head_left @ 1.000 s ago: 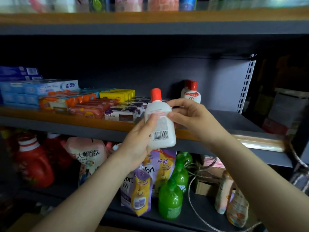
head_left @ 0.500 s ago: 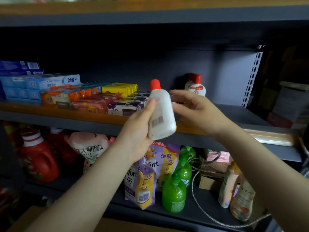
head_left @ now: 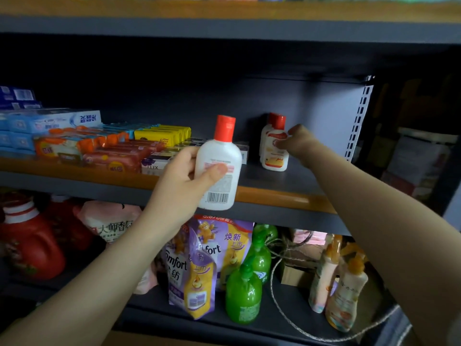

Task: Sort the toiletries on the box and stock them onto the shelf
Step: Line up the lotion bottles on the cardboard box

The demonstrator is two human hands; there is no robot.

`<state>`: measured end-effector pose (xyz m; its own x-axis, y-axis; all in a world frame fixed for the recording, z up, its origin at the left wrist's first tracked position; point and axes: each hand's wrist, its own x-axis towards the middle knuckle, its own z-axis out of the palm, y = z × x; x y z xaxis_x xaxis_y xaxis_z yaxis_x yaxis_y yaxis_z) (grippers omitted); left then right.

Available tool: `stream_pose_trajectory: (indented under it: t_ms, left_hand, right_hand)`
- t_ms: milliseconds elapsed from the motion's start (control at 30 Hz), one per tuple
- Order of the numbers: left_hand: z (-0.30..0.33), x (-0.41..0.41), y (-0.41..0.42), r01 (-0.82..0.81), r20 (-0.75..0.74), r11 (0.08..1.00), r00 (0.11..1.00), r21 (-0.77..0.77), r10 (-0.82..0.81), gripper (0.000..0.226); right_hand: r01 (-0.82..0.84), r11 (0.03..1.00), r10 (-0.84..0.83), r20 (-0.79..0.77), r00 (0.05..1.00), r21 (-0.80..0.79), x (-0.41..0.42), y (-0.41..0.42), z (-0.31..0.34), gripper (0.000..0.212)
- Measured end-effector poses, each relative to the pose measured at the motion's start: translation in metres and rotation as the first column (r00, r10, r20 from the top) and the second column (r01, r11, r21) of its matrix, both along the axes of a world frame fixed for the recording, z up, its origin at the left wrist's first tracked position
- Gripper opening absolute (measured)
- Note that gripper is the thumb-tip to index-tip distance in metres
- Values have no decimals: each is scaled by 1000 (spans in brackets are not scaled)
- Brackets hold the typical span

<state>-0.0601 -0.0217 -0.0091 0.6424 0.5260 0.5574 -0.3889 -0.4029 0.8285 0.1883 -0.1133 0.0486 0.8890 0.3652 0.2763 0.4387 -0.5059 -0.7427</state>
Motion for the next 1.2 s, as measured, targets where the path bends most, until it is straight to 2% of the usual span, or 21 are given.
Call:
stream_pose_trajectory:
  t_ms: [100,267,367,433,567,633,767,900,933,1033,1133,1200]
  left_hand:
    - [-3,2,2,-4,-6,1000,1000,-19,4,21]
    - [-12,-5,3,26,-22,998,999,-49,-27,25]
    - [-29,-17,2,45,-71,997,996,-61,-49,37]
    - [-49,-27,1,71,-131,997,989,-36,-75,35]
    - [-103,-44,1,116,-237,989,962,-87,-133,36]
    - [-132,-53,0,62,-309,996,948,-67,-80,40]
    - [-196,-69,-2,-67,-468,988,874,142,127,34]
    - [-250,-88,-9,-194,-508,906,775,376,376,36]
    - [-260,-92,-11,-225,-511,895,755,385,410,36]
    - [-275,-94,-16,-311,-499,896,749,318,437,38]
    - [-284,-91,-17,-212,-488,947,817,241,307,47]
    - [-288,-90,-17,-130,-487,963,841,237,234,56]
  right_hand:
    - [-22,1000,22,-51,998,-13,5,3,-8,55]
    - [-183,983,185,-84,979,26,5,3,-19,50]
    - [-391,906,401,-30,916,162,-28,-10,-5,16]
    - [-479,859,473,78,878,183,-62,-24,5,5]
    - [-503,860,453,328,829,84,-133,-59,-8,34]
    - [-532,841,480,322,816,95,-159,-74,-37,33]
    - [-536,828,535,57,843,162,-174,-77,-128,35]
    - [-542,837,543,-254,801,79,-175,-78,-237,29]
    - [-552,828,550,-336,765,99,-177,-80,-258,30]
    - [-489,805,589,-545,597,335,-187,-84,-288,28]
    - [-266,786,617,-677,401,558,-196,-84,-291,27]
    - [-77,810,578,-770,271,581,-202,-80,-286,27]
